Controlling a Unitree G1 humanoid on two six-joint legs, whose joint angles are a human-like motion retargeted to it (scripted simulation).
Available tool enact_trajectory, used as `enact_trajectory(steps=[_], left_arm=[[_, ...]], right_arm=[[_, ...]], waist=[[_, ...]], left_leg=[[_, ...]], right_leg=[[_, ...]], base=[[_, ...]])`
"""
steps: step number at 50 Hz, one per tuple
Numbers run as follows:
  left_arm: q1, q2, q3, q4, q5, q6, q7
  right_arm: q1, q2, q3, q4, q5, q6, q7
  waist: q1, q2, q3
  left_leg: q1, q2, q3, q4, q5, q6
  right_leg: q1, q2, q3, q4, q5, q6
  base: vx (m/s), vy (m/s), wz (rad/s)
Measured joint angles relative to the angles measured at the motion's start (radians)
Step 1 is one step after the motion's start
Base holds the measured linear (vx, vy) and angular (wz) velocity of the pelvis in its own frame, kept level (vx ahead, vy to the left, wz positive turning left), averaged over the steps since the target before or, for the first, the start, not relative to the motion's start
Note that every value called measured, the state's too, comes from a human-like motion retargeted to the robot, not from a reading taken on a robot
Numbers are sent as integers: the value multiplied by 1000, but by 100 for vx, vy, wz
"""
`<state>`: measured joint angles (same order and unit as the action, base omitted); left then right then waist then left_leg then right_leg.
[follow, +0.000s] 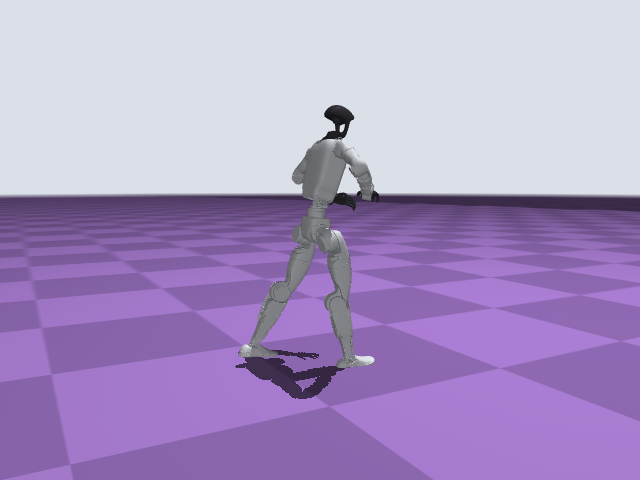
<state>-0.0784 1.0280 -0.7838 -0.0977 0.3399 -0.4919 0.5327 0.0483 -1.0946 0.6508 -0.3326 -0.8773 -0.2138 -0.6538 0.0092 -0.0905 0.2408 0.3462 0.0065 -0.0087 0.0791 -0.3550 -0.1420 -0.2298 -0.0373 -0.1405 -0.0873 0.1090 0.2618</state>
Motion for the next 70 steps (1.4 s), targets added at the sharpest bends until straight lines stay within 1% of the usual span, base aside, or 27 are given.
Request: enact_trajectory(steps=[3,5,8,10,12,15,17,20,25,27,30,33,36,38,41,45,46,48,51,55,58,60,62,63,65,67,70], left_arm=[[2,0,2,11,19,27,3],[8,2,0,14,37,56,7],[17,4,-10,12,61,104,15],[25,4,-15,9,64,118,19],[23,3,-17,6,61,118,20],[6,2,-18,2,50,103,20],[-11,4,-20,1,37,94,23],[-30,16,-25,-5,22,85,33],[-37,47,-16,-22,41,52,25],[-19,48,-3,-26,54,30,11],[17,34,16,-30,54,3,-7],[56,20,18,-36,28,-4,-10],[50,12,18,-41,-27,0,-19],[24,11,14,-44,-71,3,-39],[16,13,0,-54,-90,-3,-65],[1,20,-33,-65,-61,-8,-69],[-7,25,-40,-68,-56,-4,-63],[-22,38,-49,-75,-52,7,-56],[-22,67,-48,-91,-59,20,-82],[3,123,-21,-128,-100,23,-188],[27,176,22,-159,-148,24,-280],[38,209,60,-172,-180,27,-320],[43,237,116,-172,-215,29,-334],[47,246,143,-165,-225,30,-332],[64,255,190,-133,-233,35,-328],[77,239,240,-76,-246,48,-343],[82,172,296,35,-287,81,-394]], right_arm=[[-1,-9,-13,-4,-12,11,-14],[3,-20,-17,-14,-11,17,-23],[7,-39,-19,-36,15,10,-30],[11,-47,-11,-43,22,6,-28],[4,-48,3,-41,17,9,-21],[-17,-41,31,-27,-4,24,-10],[-35,-33,51,-11,-22,39,-8],[-54,-23,72,7,-47,57,-19],[-57,-17,76,17,-57,32,-71],[-41,-17,67,14,-54,8,-83],[-14,-17,57,9,-53,-17,-88],[16,-12,59,10,-59,-17,-89],[10,-5,60,20,-69,-1,-91],[-10,0,63,35,-77,10,-92],[0,7,65,47,-90,7,-84],[25,9,67,46,-72,-30,-46],[28,8,70,43,-61,-35,-35],[34,2,71,34,-39,-45,-9],[55,-17,51,10,0,-66,40],[108,-64,-20,-42,90,-104,139],[169,-108,-92,-71,168,-116,212],[211,-134,-141,-76,202,-108,247],[252,-149,-197,-68,202,-81,271],[272,-151,-220,-59,190,-64,278],[306,-149,-254,-42,169,-41,290],[320,-147,-279,-28,158,-34,307],[319,-155,-286,1,145,-35,324]], waist=[[16,-5,-15],[26,-21,-23],[14,-50,-67],[18,-67,-91],[38,-83,-108],[81,-103,-124],[106,-112,-131],[137,-108,-131],[185,-33,-78],[196,2,-54],[199,18,-38],[203,3,-56],[204,-5,-71],[198,-4,-74],[193,1,-87],[201,13,-119],[203,14,-126],[202,14,-134],[182,23,-133],[116,29,-122],[52,24,-106],[8,9,-92],[-40,-13,-59],[-57,-23,-40],[-67,-37,-12],[-46,-33,10],[-30,-17,15]], left_leg=[[-20,-17,-40,121,116,18],[-84,-48,-50,284,179,50],[-321,-97,-24,645,206,133],[-452,-111,24,806,181,197],[-556,-110,77,877,107,248],[-674,-110,143,852,10,281],[-724,-116,178,744,3,272],[-746,-115,232,491,60,236],[-655,-75,326,-2,223,134],[-633,-47,342,-122,261,73],[-660,-20,357,-166,216,13],[-667,-12,376,-166,163,14],[-639,1,374,-166,204,27],[-610,11,358,-166,249,29],[-534,26,341,-166,260,31],[-459,52,323,-166,207,53],[-450,53,320,-166,195,59],[-433,51,313,-165,173,65],[-407,49,294,-141,133,55],[-380,31,238,-100,88,39],[-352,-2,181,-82,62,45],[-328,-40,141,-73,45,56],[-286,-84,93,-66,23,64],[-254,-101,73,-64,7,63],[-188,-98,57,-65,-27,36],[-136,-43,77,-71,-49,-14],[-79,-12,83,-69,-67,-36]], right_leg=[[69,-27,-1,0,-15,0],[121,-63,5,0,-50,0],[147,-134,-16,2,-87,0],[157,-163,-24,9,-107,0],[154,-168,-19,20,-129,0],[143,-155,3,34,-158,0],[138,-146,21,43,-176,0],[151,-129,48,55,-201,0],[268,-74,102,66,-254,0],[335,-41,121,66,-275,-22],[414,-28,142,64,-300,-45],[462,-39,162,74,-316,-56],[488,-30,187,104,-301,-74],[498,-15,199,148,-266,-87],[487,5,203,294,-149,-94],[284,27,158,718,37,-79],[212,19,137,822,53,-89],[80,0,98,993,41,-126],[-58,-13,53,1090,-61,-181],[-164,-13,12,978,-162,-187],[-178,-40,-36,732,-166,-162],[-159,-68,-64,507,-115,-136],[-105,-98,-83,243,-12,-92],[-80,-112,-89,135,31,-59],[-61,-104,-108,0,52,0],[-104,-41,-118,0,-32,0],[-125,-7,-115,0,-107,0]], base=[[72,-18,25],[69,-12,35],[59,-6,67],[53,-12,38],[50,-21,-7],[46,-23,-42],[46,-16,-52],[48,-5,-60],[55,11,-83],[59,7,-77],[60,6,-55],[63,9,-47],[67,13,-37],[70,17,-14],[73,20,-7],[65,22,-7],[57,21,-5],[54,20,4],[52,18,31],[51,13,78],[51,8,103],[53,3,116],[58,-2,123],[62,-10,97],[62,-30,47],[59,-53,-13],[64,-26,0]])
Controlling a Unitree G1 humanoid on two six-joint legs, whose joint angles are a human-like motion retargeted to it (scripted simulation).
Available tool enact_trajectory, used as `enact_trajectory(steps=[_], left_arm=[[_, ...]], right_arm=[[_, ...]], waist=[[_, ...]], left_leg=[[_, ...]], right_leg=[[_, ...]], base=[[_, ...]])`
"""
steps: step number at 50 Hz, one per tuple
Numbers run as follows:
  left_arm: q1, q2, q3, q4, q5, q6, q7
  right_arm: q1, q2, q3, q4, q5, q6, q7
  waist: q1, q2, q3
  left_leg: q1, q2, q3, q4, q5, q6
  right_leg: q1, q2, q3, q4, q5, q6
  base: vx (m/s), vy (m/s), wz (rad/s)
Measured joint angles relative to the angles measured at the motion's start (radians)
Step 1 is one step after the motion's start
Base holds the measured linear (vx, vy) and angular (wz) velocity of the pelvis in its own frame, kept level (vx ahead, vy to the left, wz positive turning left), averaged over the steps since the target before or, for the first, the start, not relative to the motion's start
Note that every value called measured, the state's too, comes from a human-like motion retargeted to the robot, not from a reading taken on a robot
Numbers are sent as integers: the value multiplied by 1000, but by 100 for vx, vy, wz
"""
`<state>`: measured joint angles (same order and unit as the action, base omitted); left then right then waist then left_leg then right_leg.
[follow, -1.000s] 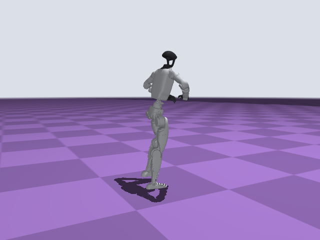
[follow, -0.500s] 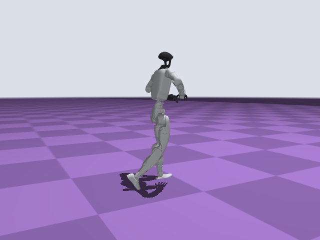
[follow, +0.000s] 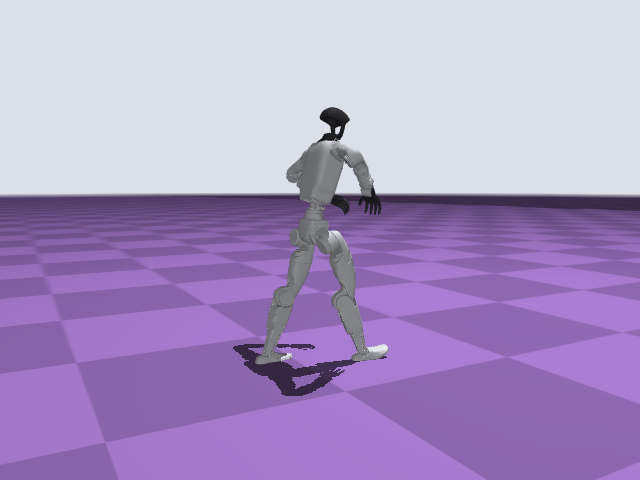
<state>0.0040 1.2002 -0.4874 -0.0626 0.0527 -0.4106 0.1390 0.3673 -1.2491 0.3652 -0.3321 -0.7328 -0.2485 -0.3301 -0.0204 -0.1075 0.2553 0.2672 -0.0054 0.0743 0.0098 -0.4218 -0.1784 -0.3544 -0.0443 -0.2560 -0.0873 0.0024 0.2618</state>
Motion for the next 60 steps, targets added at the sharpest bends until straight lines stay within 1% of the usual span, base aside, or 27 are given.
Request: enact_trajectory(steps=[3,5,8,10,12,14,16,18,20,22,24,26,29,32,33,35,37,38,40,43,46,48,50,52,55,57,60], left_arm=[[-4,-121,36,155,-45,56,-59],[0,-227,61,281,-86,107,-84],[26,-422,123,501,-192,207,-65],[50,-564,183,656,-282,273,-20],[74,-696,257,803,-378,320,28],[92,-806,334,927,-484,350,56],[106,-882,397,1023,-586,375,49],[133,-929,423,1086,-659,404,2],[164,-948,406,1123,-690,439,-82],[197,-944,353,1137,-665,475,-182],[225,-930,292,1141,-604,501,-267],[245,-914,242,1145,-528,518,-326],[257,-903,211,1168,-405,528,-374],[273,-914,225,1199,-305,515,-386],[277,-921,239,1209,-273,504,-384],[278,-934,265,1225,-234,480,-371],[280,-940,280,1230,-238,465,-350],[282,-942,284,1230,-247,461,-340],[272,-942,292,1234,-274,457,-321],[170,-939,308,1303,-303,467,-314],[78,-928,293,1370,-261,472,-326],[-2,-913,270,1406,-216,475,-323],[-99,-893,245,1425,-179,477,-301],[-205,-873,228,1421,-171,480,-258],[-359,-849,213,1381,-216,483,-189],[-452,-838,207,1336,-275,478,-159],[-574,-824,196,1259,-369,460,-150]], right_arm=[[-28,-6,41,53,-33,17,-30],[-59,5,83,107,-53,48,-74],[-122,66,159,232,-59,124,-135],[-179,135,217,348,-48,174,-153],[-251,228,271,491,-27,206,-144],[-336,333,307,648,-7,227,-117],[-428,446,317,806,8,249,-70],[-507,554,304,941,33,275,1],[-588,653,280,1055,88,297,89],[-668,733,254,1138,169,314,172],[-740,791,227,1195,245,326,232],[-803,835,197,1234,302,332,268],[-883,883,128,1278,356,325,292],[-922,916,59,1295,380,305,293],[-929,924,40,1297,383,297,298],[-938,936,16,1299,387,283,306],[-926,945,20,1298,387,277,310],[-912,949,28,1297,385,275,312],[-882,955,48,1298,378,273,318],[-830,965,71,1307,358,272,351],[-720,979,79,1338,367,276,375],[-643,989,78,1371,403,282,384],[-576,997,74,1411,447,290,387],[-518,1002,67,1452,476,297,386],[-438,1004,59,1503,492,309,387],[-387,1006,61,1527,497,316,397],[-321,1010,75,1549,516,323,422]], waist=[[-7,7,-16],[-7,8,-29],[6,-2,-44],[15,-21,-53],[7,-50,-81],[-9,-72,-122],[-1,-81,-151],[35,-93,-166],[85,-111,-174],[141,-132,-176],[197,-146,-173],[249,-143,-164],[327,-99,-128],[368,-30,-95],[375,-11,-84],[377,6,-68],[372,1,-72],[369,-3,-78],[361,-11,-94],[328,-9,-115],[295,1,-145],[270,6,-165],[242,5,-179],[210,4,-183],[154,6,-179],[111,8,-174],[45,7,-165]], left_leg=[[41,-5,-32,20,11,14],[63,-9,-57,49,46,22],[73,-25,-75,150,160,49],[38,-51,-62,289,238,88],[-82,-84,-24,525,273,152],[-244,-104,27,758,271,225],[-384,-101,77,920,227,283],[-483,-107,115,991,165,322],[-560,-129,142,979,118,343],[-618,-153,160,889,106,345],[-651,-163,171,742,126,334],[-657,-153,175,554,174,312],[-607,-95,178,240,284,250],[-558,-21,192,4,362,156],[-546,-2,204,-53,368,119],[-548,21,233,-97,327,64],[-552,33,268,-97,272,41],[-543,37,290,-97,259,38],[-512,50,336,-97,269,38],[-460,76,368,-97,322,35],[-391,89,345,-97,314,44],[-354,92,315,-91,282,59],[-332,87,285,-74,248,73],[-317,75,253,-55,222,81],[-295,56,199,-24,190,80],[-278,42,156,-8,170,76],[-243,18,89,5,143,72]], right_leg=[[42,-14,-11,0,37,0],[82,-22,-24,0,65,0],[158,-42,-23,0,81,0],[218,-75,-7,0,74,0],[258,-133,2,1,56,0],[268,-189,0,13,27,-4],[264,-204,11,34,-7,-22],[267,-204,39,52,-38,-34],[270,-205,77,63,-62,-38],[274,-207,118,70,-83,-43],[282,-202,156,75,-103,-52],[300,-181,190,80,-123,-64],[364,-116,238,91,-158,-87],[464,-45,271,96,-193,-115],[498,-29,280,96,-202,-123],[556,-20,295,96,-217,-135],[589,-26,305,105,-225,-144],[603,-30,311,113,-227,-149],[623,-30,322,138,-220,-162],[615,-4,330,240,-158,-182],[568,18,305,434,-10,-180],[490,21,260,618,101,-168],[387,3,201,809,177,-165],[286,-22,154,956,176,-181],[165,-21,127,1052,79,-204],[110,-2,128,1021,15,-201],[62,8,117,880,-49,-190]], base=[[72,-11,30],[75,-17,24],[79,-15,4],[79,-7,3],[72,2,37],[64,2,54],[59,-11,-1],[57,-17,-64],[55,-13,-94],[55,-8,-106],[55,-4,-107],[56,0,-109],[60,4,-116],[65,11,-88],[67,14,-63],[67,16,-45],[68,19,-33],[69,21,-33],[71,23,-28],[72,27,-11],[72,31,9],[66,31,35],[60,30,52],[55,27,67],[53,21,93],[51,15,113],[51,11,118]])
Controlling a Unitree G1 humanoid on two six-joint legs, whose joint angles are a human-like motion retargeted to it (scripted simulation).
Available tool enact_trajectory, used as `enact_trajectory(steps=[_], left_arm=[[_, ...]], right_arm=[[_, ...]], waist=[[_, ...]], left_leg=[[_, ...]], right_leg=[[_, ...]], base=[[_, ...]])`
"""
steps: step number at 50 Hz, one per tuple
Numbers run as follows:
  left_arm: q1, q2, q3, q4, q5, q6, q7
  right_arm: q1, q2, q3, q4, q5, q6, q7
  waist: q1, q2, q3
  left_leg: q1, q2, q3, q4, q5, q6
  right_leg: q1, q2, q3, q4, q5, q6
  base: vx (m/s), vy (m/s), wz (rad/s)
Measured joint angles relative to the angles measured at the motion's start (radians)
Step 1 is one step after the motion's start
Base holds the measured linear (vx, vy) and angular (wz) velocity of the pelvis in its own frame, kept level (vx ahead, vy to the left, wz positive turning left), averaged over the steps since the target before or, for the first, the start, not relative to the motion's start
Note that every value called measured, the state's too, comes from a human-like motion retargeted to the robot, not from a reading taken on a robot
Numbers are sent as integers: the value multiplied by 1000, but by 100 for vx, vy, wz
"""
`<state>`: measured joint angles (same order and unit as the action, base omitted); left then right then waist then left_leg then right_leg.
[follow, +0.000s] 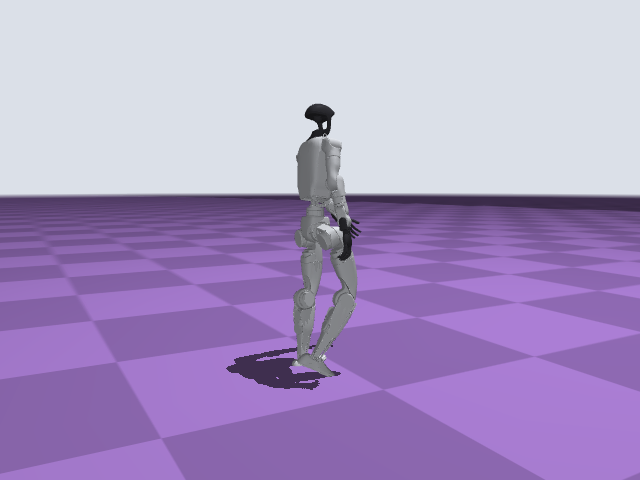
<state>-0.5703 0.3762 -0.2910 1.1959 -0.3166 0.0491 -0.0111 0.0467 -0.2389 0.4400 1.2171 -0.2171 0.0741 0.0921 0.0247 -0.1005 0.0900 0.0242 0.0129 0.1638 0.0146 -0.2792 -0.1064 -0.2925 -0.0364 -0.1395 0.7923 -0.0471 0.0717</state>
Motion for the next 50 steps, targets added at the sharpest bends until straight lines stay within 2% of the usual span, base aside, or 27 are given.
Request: enact_trajectory(steps=[2,5,8,10,12,15,17,20,24,28,31,35,38,41,43,45,50], left_arm=[[-67,9,-7,-52,-47,-17,-16],[-146,23,-11,-122,-88,-45,-43],[-197,35,0,-178,-102,-76,-40],[-212,41,9,-208,-98,-93,-39],[-190,39,11,-220,-96,-100,-45],[-149,42,24,-235,-98,-100,-59],[-105,33,26,-224,-90,-92,-66],[-27,3,22,-153,-27,-81,-77],[132,-41,-14,16,87,-49,-92],[340,-91,-24,169,166,16,-102],[502,-107,1,211,170,50,-94],[712,-101,9,165,109,49,-90],[835,-88,-6,101,47,38,-111],[911,-84,-7,65,-8,45,-136],[935,-90,3,60,-38,58,-143],[942,-100,22,64,-53,71,-143],[906,-132,80,48,22,45,-139]], right_arm=[[35,6,15,9,25,0,22],[71,20,36,24,71,0,55],[80,42,42,47,89,7,82],[81,60,35,62,77,11,99],[111,76,39,62,65,8,104],[101,91,27,59,40,5,118],[83,88,6,58,35,4,117],[33,67,-28,69,57,-1,95],[-23,36,-24,90,89,4,69],[-109,-14,4,101,96,26,80],[-207,-47,8,89,88,30,46],[-349,-71,-9,47,114,36,-33],[-456,-80,-33,-1,170,31,-76],[-551,-87,-63,-57,208,22,-93],[-603,-90,-81,-96,210,16,-103],[-641,-90,-98,-137,190,8,-124],[-663,-82,-137,-237,90,-27,-203]], waist=[[-43,-7,4],[-110,-36,11],[-170,-80,37],[-190,-100,62],[-181,-106,62],[-139,-102,72],[-128,-95,72],[-134,-80,65],[-111,-71,53],[-92,-99,22],[-55,-102,-7],[41,-128,-14],[119,-155,-12],[180,-168,-6],[216,-160,2],[251,-132,16],[303,-3,80]], left_leg=[[28,-21,-43,-1,-17,2],[73,-70,-109,-6,-43,18],[142,-130,-177,-6,-78,36],[196,-147,-207,-6,-105,37],[239,-126,-204,-2,-132,17],[280,-99,-171,4,-156,-6],[296,-108,-179,13,-155,0],[310,-124,-229,38,-119,-1],[306,-159,-289,161,0,-13],[124,-253,-279,535,152,16],[-101,-266,-210,849,218,51],[-301,-251,-108,1011,152,161],[-402,-228,-41,962,73,234],[-457,-196,7,795,37,267],[-459,-168,28,620,51,259],[-427,-128,40,404,98,221],[-301,-11,106,-46,223,32]], right_leg=[[-7,-9,-13,-155,-5,11],[11,-32,1,-450,69,41],[49,-66,54,-728,182,103],[59,-75,52,-845,209,161],[39,-40,-21,-879,164,190],[5,18,-159,-880,69,190],[15,18,-215,-880,45,190],[46,-3,-242,-880,68,190],[119,-41,-222,-880,111,190],[191,-136,-179,-877,83,175],[194,-146,-131,-846,38,131],[212,-151,-39,-815,-11,108],[223,-158,35,-803,-40,114],[242,-157,94,-798,-65,116],[264,-141,129,-796,-82,111],[302,-106,162,-793,-103,101],[474,12,225,-785,-163,62]], base=[[50,6,117],[51,1,118],[55,-5,110],[57,-12,65],[57,-30,-1],[55,-27,-44],[60,-5,5],[66,-5,44],[71,-7,16],[68,-1,1],[58,-13,-55],[55,-11,-115],[53,-4,-126],[52,1,-109],[53,4,-106],[56,7,-112],[62,12,-85]])
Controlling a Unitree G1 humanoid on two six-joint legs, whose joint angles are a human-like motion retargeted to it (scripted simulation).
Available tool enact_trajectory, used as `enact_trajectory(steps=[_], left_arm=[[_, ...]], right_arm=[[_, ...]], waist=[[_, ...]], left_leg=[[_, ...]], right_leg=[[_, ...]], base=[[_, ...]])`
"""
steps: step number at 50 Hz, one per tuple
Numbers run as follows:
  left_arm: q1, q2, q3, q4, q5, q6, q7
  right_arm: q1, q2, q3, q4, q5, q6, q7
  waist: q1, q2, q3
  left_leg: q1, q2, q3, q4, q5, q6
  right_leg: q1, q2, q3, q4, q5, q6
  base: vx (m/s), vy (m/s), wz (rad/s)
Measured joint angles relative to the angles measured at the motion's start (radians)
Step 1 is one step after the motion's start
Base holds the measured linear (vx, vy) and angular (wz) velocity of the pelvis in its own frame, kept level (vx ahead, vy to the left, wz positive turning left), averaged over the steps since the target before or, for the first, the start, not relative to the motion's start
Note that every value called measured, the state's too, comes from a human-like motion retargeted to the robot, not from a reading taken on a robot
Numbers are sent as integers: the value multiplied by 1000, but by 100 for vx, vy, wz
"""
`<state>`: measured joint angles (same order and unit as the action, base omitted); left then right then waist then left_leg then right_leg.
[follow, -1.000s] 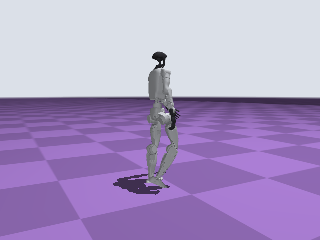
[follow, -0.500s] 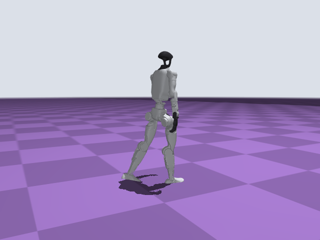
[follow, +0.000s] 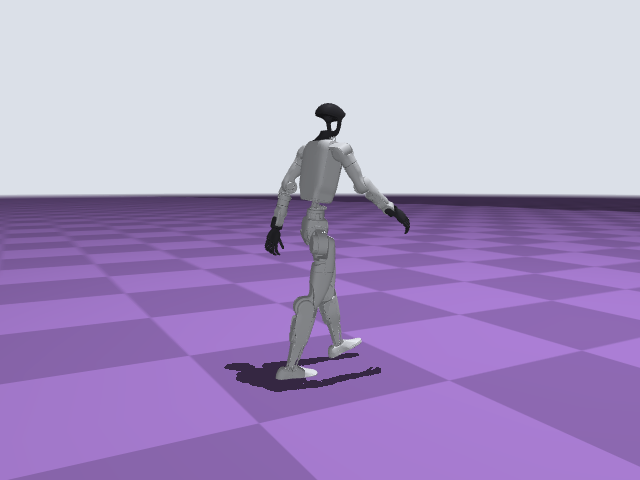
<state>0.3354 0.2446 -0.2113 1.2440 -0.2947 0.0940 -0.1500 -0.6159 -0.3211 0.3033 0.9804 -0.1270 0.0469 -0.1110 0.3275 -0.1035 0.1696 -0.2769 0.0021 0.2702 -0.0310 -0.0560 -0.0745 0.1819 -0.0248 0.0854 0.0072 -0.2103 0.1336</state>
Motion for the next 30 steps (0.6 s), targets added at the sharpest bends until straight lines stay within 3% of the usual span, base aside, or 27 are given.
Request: enact_trajectory(steps=[3,5,8,13,17,18,20,23,27,30], left_arm=[[-44,-7,10,-38,18,-37,18],[-92,-1,-20,-58,-15,-65,59],[-193,6,-43,-40,-40,-82,76],[-391,25,-84,70,49,-95,88],[-571,63,-132,118,133,-90,117],[-615,75,-138,113,140,-88,127],[-716,92,-98,101,196,-47,101],[-825,119,-85,17,95,-45,128],[-948,137,-74,-102,-86,-59,119],[-1017,148,-76,-174,-169,-77,101]], right_arm=[[31,9,10,-27,-37,-13,-2],[63,16,38,-25,-13,-54,19],[134,28,100,12,-55,-78,65],[324,69,215,119,-197,-95,126],[474,105,256,220,-207,-76,150],[508,109,249,239,-191,-69,150],[563,115,203,270,-215,17,9],[641,99,112,281,-72,27,23],[708,78,12,302,104,39,59],[731,76,-16,335,152,47,83]], waist=[[-10,20,6],[-17,15,-3],[-26,9,-38],[-73,15,-107],[-142,10,-154],[-160,10,-160],[-190,5,-177],[-255,25,-167],[-350,48,-139],[-416,43,-114]], left_leg=[[8,16,73,-56,-71,-65],[25,18,110,-56,-116,-66],[74,32,159,-56,-90,-60],[177,59,146,-55,-61,-32],[230,61,85,-30,-126,16],[239,59,75,-20,-142,19],[242,51,72,-8,-166,-6],[272,46,33,19,-204,-13],[318,32,-44,43,-248,-16],[358,0,-103,54,-278,-1]], right_leg=[[68,7,12,8,-18,-9],[95,6,22,28,-19,-22],[112,15,39,81,14,-31],[69,59,29,328,223,-11],[-138,64,-43,724,385,17],[-197,50,-70,811,388,3],[-333,5,-125,957,341,-34],[-438,-39,-200,987,221,-111],[-491,-54,-270,787,128,-116],[-477,-61,-294,498,139,-77]], base=[[65,17,-22],[68,18,-10],[72,19,-18],[75,23,1],[65,23,36],[58,21,34],[54,21,32],[52,17,65],[51,10,101],[51,3,106]])
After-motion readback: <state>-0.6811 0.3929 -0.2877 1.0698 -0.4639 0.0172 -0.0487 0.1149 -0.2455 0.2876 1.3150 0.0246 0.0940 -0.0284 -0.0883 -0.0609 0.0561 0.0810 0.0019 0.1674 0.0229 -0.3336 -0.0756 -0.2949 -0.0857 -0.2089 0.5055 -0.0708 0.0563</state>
